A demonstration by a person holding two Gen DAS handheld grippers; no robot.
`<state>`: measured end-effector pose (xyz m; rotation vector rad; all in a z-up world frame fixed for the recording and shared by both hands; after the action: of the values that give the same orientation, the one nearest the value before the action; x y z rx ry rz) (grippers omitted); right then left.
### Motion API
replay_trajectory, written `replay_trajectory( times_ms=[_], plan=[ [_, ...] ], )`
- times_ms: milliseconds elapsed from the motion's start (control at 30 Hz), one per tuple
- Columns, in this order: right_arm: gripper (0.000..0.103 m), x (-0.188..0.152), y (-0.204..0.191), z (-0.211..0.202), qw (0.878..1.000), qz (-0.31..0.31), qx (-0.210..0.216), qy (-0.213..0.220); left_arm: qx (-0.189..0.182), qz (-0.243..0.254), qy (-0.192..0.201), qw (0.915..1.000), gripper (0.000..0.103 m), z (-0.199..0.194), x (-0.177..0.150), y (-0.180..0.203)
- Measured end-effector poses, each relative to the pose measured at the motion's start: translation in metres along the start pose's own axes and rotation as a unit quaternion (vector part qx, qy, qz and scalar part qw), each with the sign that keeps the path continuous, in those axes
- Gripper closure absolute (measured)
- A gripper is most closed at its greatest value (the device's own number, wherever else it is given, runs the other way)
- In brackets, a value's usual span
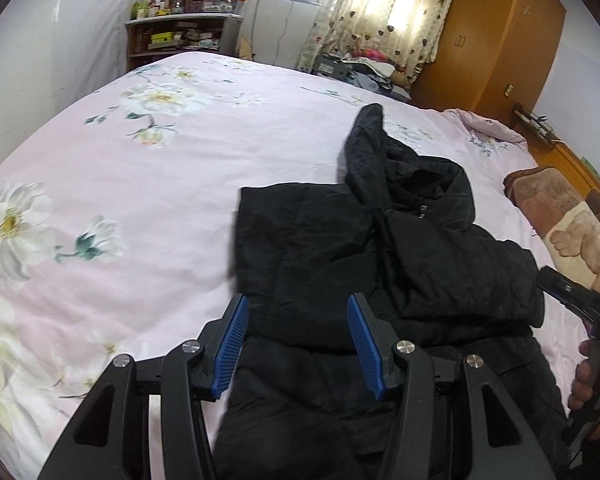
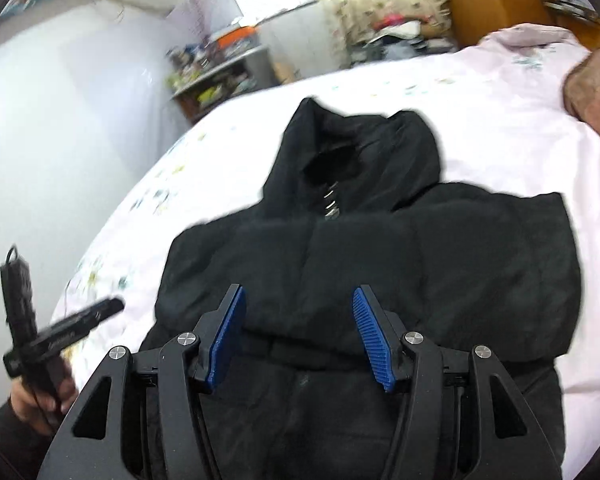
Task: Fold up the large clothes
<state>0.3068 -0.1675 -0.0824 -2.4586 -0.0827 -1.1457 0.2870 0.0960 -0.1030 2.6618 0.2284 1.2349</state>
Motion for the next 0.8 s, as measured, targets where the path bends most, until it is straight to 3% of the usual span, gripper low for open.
replay_trajectory(
  times_ms=[167, 200, 333, 433, 500, 633, 733, 800],
  plan=[
    [0.047, 0.002, 0.062, 0.024, 0.995, 0.039, -0.095, 0.003, -0.03, 0.028, 0.003, 0.9991, 0.05, 0.02, 0.017, 0.044],
    [0.05, -0.005, 0.071, 0.032, 0.994, 0.052, -0.098, -0.009, -0.04, 0.031, 0.004, 0.9987, 0.05, 0.026, 0.02, 0.056],
    [0.051, -0.039, 0.067, 0.062, 0.994, 0.049, -0.067, -0.074, -0.073, 0.03, -0.006, 0.9969, 0.05, 0.055, 0.027, 0.096],
    [0.051, -0.035, 0.061, 0.053, 0.996, 0.043, -0.042, -0.067, -0.085, 0.041, -0.02, 0.9953, 0.05, 0.08, 0.026, 0.119],
    [0.051, -0.021, 0.067, 0.041, 0.997, 0.038, -0.044, -0.041, -0.085, 0.062, -0.026, 0.9941, 0.061, 0.096, 0.023, 0.129],
    [0.052, 0.015, 0.121, 0.019, 0.993, 0.03, -0.115, 0.015, -0.052, 0.087, -0.056, 0.9933, 0.073, 0.134, -0.002, 0.123],
    [0.072, 0.017, 0.177, 0.03, 0.983, 0.027, -0.182, -0.002, -0.046, 0.093, -0.052, 0.9932, 0.074, 0.142, -0.014, 0.116],
    [0.077, 0.004, 0.205, 0.039, 0.978, 0.034, -0.202, -0.025, -0.043, 0.115, -0.043, 0.9915, 0.074, 0.145, -0.021, 0.116]
  ],
)
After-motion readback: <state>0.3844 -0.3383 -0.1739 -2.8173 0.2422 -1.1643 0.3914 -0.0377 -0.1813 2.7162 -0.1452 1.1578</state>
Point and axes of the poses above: each gripper's, at about its wrist camera, not at the fingertips, and z roughly the way its jaws point, y to its right, x to its top, the point moved 9 cm from there along z, roughly the way its jaws point, and after that the axes turned 8 degrees about y, right-handed, at the moved point
